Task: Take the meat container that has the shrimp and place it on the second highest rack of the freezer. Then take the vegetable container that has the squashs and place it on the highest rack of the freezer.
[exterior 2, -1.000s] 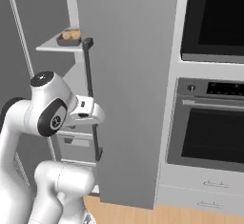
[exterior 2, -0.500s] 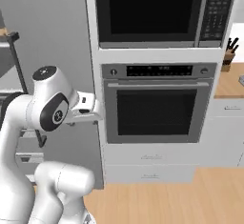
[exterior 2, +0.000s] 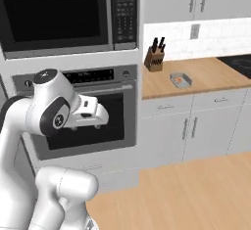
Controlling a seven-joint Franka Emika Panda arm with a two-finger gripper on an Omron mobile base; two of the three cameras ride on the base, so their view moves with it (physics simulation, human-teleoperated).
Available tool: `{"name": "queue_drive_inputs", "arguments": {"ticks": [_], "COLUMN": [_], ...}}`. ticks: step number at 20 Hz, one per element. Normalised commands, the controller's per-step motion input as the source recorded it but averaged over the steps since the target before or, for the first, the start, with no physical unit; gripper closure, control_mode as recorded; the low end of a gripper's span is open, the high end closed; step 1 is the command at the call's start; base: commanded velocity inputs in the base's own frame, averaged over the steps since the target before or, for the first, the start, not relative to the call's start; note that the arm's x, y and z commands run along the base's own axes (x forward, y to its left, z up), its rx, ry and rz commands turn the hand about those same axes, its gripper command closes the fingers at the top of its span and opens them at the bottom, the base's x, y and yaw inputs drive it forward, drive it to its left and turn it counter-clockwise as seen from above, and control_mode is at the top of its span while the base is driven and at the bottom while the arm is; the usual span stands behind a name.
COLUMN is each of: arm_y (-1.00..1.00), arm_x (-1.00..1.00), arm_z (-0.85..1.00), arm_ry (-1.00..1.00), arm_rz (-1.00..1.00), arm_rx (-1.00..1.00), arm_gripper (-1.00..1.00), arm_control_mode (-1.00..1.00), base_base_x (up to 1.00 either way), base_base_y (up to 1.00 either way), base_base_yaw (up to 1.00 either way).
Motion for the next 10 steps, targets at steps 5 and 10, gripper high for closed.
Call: {"name": "queue_drive_inputs", "arguments": {"ticks": [5, 10], "arm_y": [0.0, 0.0], "arm_x": [0.0, 0.0], "arm_z": [0.0, 0.0], "arm_ry": [0.0, 0.0], "arm_rz": [0.0, 0.0], "arm_rx": [0.0, 0.0], "arm_gripper": [-1.0, -1.0], "arm_control_mode": [1.0, 1.0], "base_base_x": [1.0, 0.74], "base_base_y": [-0.97, -0.99], "base_base_yaw": [-0.15, -0.03]}}
